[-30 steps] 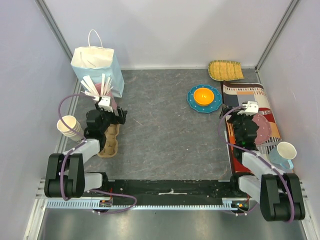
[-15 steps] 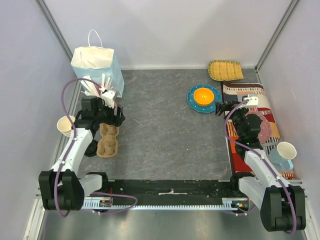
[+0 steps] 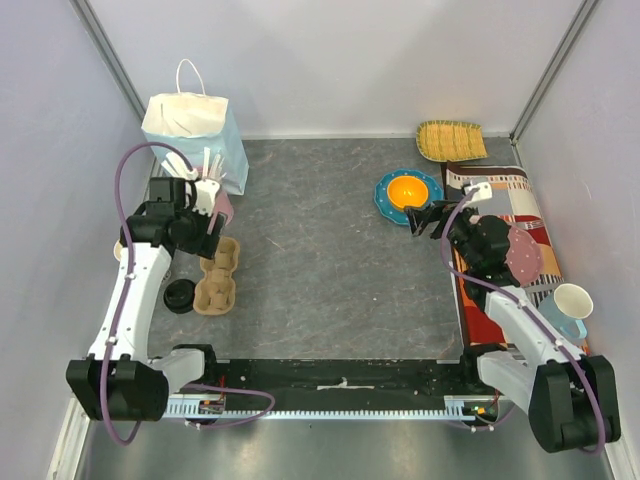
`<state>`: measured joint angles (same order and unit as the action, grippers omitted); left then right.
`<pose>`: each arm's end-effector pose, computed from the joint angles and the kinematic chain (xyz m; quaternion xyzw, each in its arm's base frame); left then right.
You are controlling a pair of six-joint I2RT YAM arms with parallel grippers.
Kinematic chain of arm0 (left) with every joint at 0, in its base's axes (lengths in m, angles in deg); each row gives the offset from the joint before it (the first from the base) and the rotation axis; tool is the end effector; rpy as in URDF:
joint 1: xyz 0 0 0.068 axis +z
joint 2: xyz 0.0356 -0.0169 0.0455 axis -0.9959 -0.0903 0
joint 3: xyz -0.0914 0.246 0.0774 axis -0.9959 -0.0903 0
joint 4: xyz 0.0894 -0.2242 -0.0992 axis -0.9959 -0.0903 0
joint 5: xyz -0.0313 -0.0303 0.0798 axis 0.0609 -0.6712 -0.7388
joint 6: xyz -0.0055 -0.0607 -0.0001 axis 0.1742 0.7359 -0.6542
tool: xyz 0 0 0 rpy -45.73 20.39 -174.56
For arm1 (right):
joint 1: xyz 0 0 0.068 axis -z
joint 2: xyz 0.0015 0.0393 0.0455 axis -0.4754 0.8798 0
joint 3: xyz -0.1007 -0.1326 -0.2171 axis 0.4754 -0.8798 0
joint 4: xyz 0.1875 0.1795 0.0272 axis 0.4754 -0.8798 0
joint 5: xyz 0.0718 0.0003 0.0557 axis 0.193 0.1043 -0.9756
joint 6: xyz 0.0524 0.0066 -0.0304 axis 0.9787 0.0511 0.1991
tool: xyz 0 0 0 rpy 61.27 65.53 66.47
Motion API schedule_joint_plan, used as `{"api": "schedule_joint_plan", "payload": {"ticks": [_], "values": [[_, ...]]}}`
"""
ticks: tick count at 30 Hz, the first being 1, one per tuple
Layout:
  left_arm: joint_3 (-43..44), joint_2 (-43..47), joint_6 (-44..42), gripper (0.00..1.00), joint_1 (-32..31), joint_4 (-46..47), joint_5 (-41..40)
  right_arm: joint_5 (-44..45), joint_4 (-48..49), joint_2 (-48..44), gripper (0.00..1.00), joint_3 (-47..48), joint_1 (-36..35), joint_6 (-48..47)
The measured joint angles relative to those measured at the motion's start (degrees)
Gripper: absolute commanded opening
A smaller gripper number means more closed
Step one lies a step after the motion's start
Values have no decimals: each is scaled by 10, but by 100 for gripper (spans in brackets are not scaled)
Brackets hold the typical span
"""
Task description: Pack the takeout coffee
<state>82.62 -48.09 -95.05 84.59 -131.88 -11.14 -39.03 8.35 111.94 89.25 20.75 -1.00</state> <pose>0.2239 -0.0031 0.3052 0.1756 0.9371 0.0295 0.3002 0.2312 0.0423 0.2604 -0.0378 0.7160 0.2245 0.6599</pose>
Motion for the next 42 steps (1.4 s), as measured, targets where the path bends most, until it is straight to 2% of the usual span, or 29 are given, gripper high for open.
{"api": "schedule_joint_plan", "payload": {"ticks": [4, 8, 12, 19, 22, 24, 26, 32, 42], "values": [[52, 6, -10, 82, 0, -40, -47, -20, -6, 28, 98, 15, -22, 1], [61, 27, -37, 83, 7, -63, -85, -26, -21, 50, 98, 34, -46, -5], [61, 29, -79, 89, 50, -78, -103, -26, -49, 66, 98, 64, -75, -21], [63, -22, -158, 88, 128, -87, -83, -20, -87, 85, 98, 116, -109, -53], [63, -38, -178, 79, 150, -87, -68, -12, -104, 89, 98, 127, -119, -66], [63, -43, -191, 67, 165, -87, -57, -5, -112, 89, 98, 129, -126, -74], [64, -47, -199, 65, 174, -87, -54, -1, -118, 89, 98, 129, -129, -80], [88, -72, -218, 47, 202, -82, -51, 11, -134, 91, 98, 129, -136, -96], [97, -97, -234, 42, 220, -83, -18, 23, -137, 95, 98, 129, -140, -107]]}}
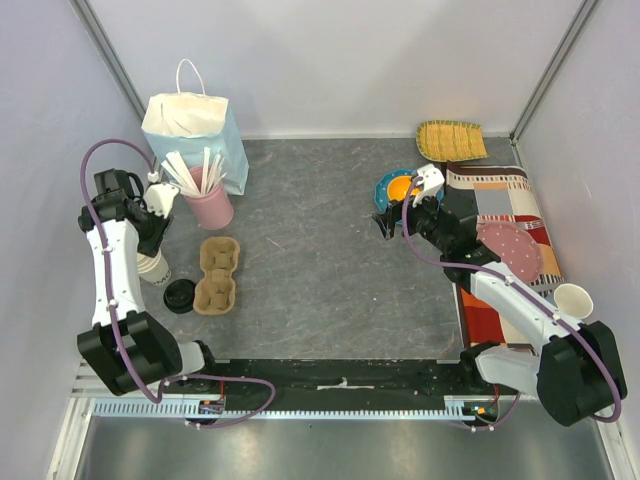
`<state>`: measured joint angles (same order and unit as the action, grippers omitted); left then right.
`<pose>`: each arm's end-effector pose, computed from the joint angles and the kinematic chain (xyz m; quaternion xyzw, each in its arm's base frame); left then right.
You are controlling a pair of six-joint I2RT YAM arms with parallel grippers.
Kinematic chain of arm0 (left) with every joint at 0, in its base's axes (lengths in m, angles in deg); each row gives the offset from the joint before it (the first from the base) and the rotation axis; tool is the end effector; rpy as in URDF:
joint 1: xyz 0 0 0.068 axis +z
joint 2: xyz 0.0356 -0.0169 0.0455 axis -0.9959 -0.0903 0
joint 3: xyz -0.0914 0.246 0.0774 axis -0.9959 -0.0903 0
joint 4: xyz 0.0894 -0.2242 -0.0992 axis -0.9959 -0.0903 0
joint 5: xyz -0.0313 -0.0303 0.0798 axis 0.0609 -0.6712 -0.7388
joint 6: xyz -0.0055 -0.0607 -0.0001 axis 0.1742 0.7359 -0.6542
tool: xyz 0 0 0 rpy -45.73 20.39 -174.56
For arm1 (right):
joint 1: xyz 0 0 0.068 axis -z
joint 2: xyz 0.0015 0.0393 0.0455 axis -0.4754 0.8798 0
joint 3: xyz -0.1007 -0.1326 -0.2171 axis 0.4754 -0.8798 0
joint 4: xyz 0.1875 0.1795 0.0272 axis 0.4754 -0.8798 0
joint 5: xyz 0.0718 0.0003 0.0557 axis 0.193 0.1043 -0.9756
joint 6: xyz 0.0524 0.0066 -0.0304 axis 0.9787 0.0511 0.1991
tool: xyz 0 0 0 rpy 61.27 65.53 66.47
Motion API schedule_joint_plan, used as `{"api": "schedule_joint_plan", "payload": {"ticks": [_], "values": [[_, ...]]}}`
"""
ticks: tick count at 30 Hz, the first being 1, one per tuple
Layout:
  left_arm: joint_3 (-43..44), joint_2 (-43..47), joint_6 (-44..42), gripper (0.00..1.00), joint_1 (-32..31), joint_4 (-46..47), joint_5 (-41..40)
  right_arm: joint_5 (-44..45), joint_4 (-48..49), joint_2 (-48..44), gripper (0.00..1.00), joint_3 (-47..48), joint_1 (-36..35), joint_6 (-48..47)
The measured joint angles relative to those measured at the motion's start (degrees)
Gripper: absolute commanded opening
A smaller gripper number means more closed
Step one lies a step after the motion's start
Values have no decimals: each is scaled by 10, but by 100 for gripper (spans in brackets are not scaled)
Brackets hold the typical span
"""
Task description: Pack the takeout coffee
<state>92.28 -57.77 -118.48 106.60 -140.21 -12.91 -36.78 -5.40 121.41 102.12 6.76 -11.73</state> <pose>0.2334 0.0924 0.3115 0.1858 0.9551 0.1175 0.1986 0.2521 0.1101 0.2744 -0.1789 0.7549 0.2207 0.5911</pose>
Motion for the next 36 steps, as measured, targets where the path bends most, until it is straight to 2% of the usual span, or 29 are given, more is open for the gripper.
{"api": "schedule_joint_plan", "payload": {"ticks": [12, 19, 24, 28, 36], "values": [[0, -23, -7, 34, 0, 0, 11, 4, -4, 1, 98, 0, -4, -5], [0, -29, -9, 19, 0, 4, 10, 4, -4, 1, 98, 0, -4, -10], [0, -35, -11, 15, 0, 11, 6, 4, -4, 2, 98, 0, -5, -10], [0, -41, -12, 2, 0, 13, 5, 4, -4, 2, 98, 0, -7, -11], [2, -42, -14, 2, 0, 14, 0, 4, -4, 6, 98, 0, -7, -13]]}}
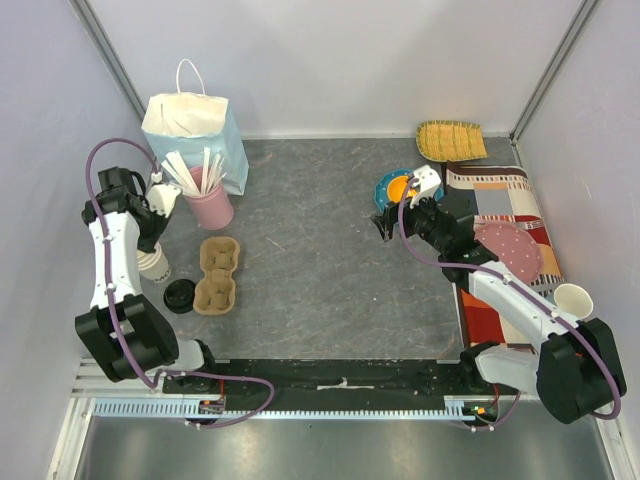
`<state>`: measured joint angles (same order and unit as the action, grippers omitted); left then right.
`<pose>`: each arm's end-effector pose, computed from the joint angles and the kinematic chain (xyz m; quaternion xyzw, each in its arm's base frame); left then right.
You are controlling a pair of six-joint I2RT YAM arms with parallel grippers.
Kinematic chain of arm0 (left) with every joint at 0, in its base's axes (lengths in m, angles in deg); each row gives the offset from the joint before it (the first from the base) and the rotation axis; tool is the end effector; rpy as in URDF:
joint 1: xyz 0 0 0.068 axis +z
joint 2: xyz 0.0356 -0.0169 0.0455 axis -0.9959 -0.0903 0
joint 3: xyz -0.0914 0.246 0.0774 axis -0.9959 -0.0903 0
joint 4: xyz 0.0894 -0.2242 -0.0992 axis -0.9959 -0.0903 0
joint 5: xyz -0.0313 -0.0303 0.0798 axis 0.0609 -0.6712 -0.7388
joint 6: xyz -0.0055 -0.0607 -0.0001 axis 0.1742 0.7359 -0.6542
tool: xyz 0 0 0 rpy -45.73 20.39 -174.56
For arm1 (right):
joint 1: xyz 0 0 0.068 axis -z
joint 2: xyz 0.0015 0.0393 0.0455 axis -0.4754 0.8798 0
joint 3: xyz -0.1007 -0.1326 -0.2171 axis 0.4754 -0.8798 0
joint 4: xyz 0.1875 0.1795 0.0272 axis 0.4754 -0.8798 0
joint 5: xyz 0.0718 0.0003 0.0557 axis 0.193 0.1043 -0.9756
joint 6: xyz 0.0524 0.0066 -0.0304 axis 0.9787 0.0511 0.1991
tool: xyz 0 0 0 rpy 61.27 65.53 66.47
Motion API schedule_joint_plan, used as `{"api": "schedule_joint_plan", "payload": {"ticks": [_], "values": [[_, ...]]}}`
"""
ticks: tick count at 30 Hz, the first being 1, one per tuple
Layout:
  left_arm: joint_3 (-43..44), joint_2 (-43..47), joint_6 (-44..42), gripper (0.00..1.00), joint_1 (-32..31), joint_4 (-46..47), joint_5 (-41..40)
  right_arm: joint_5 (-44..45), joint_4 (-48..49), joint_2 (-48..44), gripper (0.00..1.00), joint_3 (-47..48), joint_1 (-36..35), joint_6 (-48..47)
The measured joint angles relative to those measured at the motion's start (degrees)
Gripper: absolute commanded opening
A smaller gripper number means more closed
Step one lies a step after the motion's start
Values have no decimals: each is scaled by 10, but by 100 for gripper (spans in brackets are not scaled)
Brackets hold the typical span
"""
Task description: Pack the takeout coffee
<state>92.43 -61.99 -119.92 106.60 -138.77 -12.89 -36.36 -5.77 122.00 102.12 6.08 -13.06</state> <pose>0.2491 0.0987 0.2960 0.1986 0.9577 0.1075 0.1785 0.2523 0.1134 0.2710 -0.1901 0.7575 0.2137 0.5868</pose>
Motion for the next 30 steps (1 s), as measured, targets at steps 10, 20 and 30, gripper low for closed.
{"api": "schedule_joint_plan", "payload": {"ticks": [10, 20, 30], "values": [[45, 9, -1, 2, 0, -14, -6, 0, 0, 5, 98, 0, -2, -1], [17, 24, -7, 2, -5, 15, -20, -1, 0, 5, 98, 0, -5, -1], [-58, 73, -14, 2, -51, 51, -70, -2, 0, 5, 98, 0, -10, -1]]}}
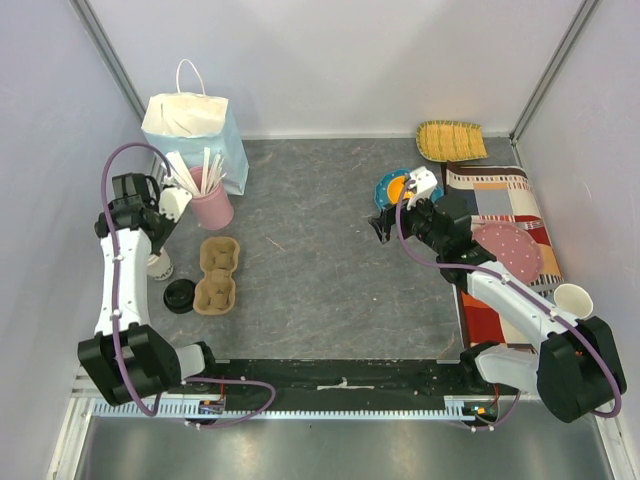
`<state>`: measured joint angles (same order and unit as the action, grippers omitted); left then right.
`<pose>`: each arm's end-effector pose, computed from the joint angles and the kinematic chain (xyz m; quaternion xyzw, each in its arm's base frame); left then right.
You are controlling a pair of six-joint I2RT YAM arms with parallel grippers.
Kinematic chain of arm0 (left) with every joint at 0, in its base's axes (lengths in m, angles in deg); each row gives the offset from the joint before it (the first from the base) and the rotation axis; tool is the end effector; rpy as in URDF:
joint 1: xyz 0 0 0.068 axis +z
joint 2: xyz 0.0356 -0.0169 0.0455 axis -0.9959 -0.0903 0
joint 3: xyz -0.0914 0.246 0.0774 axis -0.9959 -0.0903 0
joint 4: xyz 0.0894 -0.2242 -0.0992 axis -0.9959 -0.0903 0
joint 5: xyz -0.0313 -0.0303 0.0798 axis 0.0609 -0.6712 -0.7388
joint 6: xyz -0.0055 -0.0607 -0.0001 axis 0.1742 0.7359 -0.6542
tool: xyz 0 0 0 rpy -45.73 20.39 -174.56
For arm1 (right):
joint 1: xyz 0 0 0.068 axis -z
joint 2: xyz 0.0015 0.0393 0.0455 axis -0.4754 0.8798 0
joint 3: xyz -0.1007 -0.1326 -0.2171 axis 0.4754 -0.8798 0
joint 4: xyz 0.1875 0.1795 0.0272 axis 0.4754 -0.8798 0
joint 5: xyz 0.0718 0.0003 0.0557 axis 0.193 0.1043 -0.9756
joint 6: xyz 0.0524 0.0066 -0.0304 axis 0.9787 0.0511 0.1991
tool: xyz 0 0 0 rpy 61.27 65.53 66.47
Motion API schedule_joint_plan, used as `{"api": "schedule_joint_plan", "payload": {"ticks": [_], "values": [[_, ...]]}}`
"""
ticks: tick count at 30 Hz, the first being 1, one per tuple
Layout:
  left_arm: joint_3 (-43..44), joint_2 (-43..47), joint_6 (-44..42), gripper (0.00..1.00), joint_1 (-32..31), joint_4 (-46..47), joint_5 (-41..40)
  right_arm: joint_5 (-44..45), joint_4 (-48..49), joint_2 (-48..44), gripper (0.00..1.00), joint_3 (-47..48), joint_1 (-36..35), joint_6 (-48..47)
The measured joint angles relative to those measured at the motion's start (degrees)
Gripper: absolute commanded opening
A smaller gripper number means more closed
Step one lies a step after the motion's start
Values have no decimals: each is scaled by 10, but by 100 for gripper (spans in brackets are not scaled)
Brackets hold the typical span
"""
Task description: Pack the takeout coffee
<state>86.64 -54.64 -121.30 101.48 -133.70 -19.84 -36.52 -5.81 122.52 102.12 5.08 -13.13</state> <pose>0.2346 0.0751 0.3007 0.2338 0.9344 0.1808 0.1989 0.2515 0.1184 0.2685 -0.1981 0.7585 0.2190 0.5809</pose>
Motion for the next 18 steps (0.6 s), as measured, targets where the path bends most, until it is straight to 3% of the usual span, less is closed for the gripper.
{"api": "schedule_joint_plan", "payload": {"ticks": [8, 14, 18], "values": [[20, 50, -3, 2, -7, 30, -1, -1, 1, 6, 98, 13, -24, 8], [-25, -10, -7, 2, -9, 46, -15, -3, 3, 14, 98, 20, -40, 9], [-3, 2, -7, 2, -16, 40, -9, -2, 0, 19, 98, 22, -45, 8]]}}
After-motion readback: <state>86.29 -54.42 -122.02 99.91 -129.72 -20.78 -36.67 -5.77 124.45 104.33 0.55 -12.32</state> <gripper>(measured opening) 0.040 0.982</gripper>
